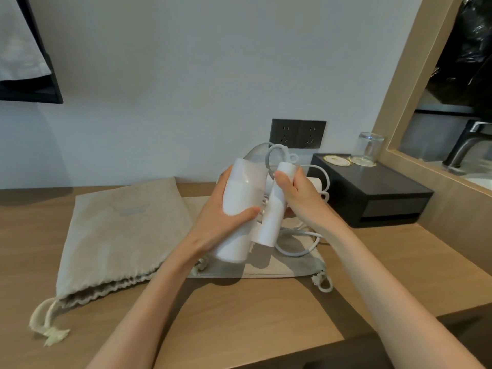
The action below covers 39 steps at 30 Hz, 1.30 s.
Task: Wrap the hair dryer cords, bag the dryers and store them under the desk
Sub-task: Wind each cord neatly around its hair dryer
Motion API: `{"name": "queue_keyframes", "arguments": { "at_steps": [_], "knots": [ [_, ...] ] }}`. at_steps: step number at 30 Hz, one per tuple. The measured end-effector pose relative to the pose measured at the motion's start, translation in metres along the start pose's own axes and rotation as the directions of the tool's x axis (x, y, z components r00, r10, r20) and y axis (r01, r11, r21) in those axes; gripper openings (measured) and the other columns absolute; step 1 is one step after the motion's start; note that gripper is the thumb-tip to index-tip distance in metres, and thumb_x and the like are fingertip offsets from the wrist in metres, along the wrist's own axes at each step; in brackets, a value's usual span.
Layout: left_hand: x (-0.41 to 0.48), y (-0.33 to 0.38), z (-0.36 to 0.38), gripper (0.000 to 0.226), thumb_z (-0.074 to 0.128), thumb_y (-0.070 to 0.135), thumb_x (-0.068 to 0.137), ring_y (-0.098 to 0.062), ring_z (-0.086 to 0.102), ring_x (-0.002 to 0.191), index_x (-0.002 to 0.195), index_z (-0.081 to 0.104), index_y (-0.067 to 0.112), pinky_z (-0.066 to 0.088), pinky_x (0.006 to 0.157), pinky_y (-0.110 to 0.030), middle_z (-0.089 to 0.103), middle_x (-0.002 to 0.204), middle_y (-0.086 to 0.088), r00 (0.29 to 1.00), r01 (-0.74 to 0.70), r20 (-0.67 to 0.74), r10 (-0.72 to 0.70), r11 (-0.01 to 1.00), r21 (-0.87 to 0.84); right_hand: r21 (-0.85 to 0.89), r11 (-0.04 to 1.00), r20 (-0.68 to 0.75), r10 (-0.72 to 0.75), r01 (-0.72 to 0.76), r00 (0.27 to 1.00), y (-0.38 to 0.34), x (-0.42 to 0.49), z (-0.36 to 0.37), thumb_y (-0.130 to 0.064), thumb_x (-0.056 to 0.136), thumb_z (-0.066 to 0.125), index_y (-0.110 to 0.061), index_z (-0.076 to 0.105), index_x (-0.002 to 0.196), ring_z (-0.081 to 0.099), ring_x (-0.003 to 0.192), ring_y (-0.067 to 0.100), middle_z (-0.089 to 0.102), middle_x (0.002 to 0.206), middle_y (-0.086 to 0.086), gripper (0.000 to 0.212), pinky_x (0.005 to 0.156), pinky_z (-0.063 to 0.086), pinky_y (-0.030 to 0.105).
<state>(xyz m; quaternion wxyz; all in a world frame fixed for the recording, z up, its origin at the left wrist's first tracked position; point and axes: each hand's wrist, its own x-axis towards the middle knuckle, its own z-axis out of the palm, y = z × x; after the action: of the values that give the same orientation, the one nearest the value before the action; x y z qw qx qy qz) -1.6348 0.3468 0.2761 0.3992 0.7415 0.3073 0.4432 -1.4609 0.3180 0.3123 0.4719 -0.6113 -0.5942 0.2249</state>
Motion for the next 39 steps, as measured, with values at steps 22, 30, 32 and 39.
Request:
{"name": "queue_keyframes", "arguments": {
  "at_steps": [22,30,32,39],
  "knots": [
    [0.003,-0.002,-0.008,0.031,0.069,0.035,0.077,-0.016,0.072,0.082,0.104,0.059,0.022,0.059,0.064,-0.036,0.072,0.092,-0.002,0.877,0.146,-0.107,-0.469,0.47,-0.87,0.143,0.962,-0.261,-0.192,0.234,0.946,0.013,-0.016,-0.003,-0.031,0.098,0.035,-0.021,0.042,0.113,0.054,0.098,0.004,0.05,0.109,0.001,0.019,0.082,0.051,0.024],
    [0.005,-0.004,-0.025,0.021,0.06,0.039,0.085,-0.014,0.07,0.077,0.1,0.064,0.025,0.059,0.069,-0.032,0.074,0.085,0.004,0.906,0.138,-0.123,-0.405,0.559,-0.818,-0.049,0.982,-0.085,-0.185,0.181,0.979,0.027,-0.021,-0.026,-0.022,0.101,0.039,-0.028,0.049,0.123,0.048,0.11,-0.002,0.053,0.119,-0.008,0.024,0.088,0.042,0.021],
    [0.005,-0.004,-0.025,0.016,0.057,0.041,0.087,-0.013,0.07,0.075,0.095,0.064,0.028,0.058,0.07,-0.03,0.074,0.082,0.006,0.912,0.148,-0.122,-0.391,0.593,-0.792,-0.215,0.959,0.092,-0.167,0.183,0.982,0.026,-0.022,-0.035,-0.034,0.101,0.037,-0.021,0.066,0.101,0.057,0.097,0.013,0.063,0.097,0.0,0.031,0.08,0.047,0.035],
    [0.009,-0.012,-0.036,0.025,0.058,0.042,0.087,-0.012,0.069,0.073,0.111,0.059,0.033,0.057,0.058,-0.028,0.072,0.088,0.007,0.901,0.114,-0.162,-0.402,0.581,-0.806,-0.06,0.99,0.108,-0.118,0.125,0.987,0.009,-0.024,-0.048,-0.034,0.099,0.042,-0.012,0.06,0.09,0.056,0.093,0.025,0.058,0.092,0.005,0.029,0.088,0.045,0.04]
  ]
}}
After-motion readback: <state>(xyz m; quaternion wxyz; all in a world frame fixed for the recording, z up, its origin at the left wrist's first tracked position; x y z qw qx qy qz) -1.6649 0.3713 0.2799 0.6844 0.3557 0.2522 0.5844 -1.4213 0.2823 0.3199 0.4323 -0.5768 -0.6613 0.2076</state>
